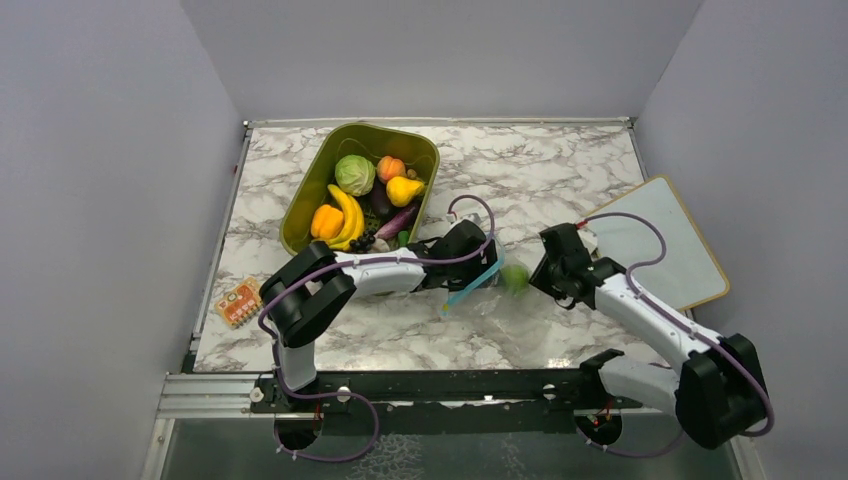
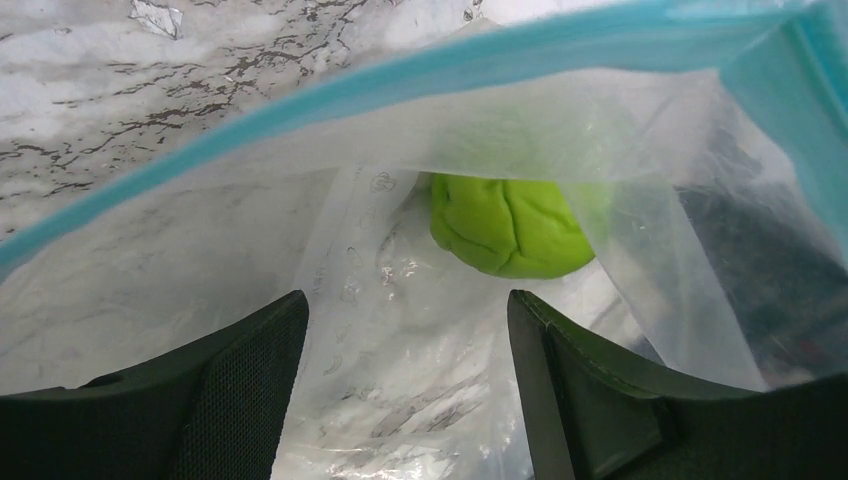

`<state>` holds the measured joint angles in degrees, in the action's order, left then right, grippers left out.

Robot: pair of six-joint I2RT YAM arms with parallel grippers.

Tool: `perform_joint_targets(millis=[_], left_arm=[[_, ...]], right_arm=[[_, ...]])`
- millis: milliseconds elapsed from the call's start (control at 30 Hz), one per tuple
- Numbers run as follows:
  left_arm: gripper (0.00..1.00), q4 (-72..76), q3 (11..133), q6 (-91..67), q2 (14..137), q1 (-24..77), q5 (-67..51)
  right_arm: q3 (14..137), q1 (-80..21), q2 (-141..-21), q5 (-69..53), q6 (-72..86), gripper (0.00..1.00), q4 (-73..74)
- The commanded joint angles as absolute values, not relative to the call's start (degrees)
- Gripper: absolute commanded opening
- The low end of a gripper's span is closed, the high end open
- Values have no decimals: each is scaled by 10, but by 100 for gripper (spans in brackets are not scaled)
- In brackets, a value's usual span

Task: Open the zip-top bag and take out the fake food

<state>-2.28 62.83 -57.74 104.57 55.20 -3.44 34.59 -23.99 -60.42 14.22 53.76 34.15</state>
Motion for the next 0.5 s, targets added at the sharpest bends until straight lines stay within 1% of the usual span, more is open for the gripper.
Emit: perform_joint_targets(millis=[0, 67, 133, 233, 467], left_arm=[[77, 7, 614, -589, 1031, 553, -40], [79, 16, 609, -590, 1030, 553, -39], [81, 24, 607, -594, 1031, 553, -38], [83, 37, 599, -601, 1028, 553, -37], [85, 40, 592, -598, 1007, 552, -19]], right_arm=[[350, -237, -668, 110, 503, 29, 297], [345, -238, -681, 84, 498, 29, 297], [320, -237, -676, 58, 488, 29, 265], [317, -236, -665, 50, 482, 29, 266], [415, -236, -617, 146, 455, 29, 354]])
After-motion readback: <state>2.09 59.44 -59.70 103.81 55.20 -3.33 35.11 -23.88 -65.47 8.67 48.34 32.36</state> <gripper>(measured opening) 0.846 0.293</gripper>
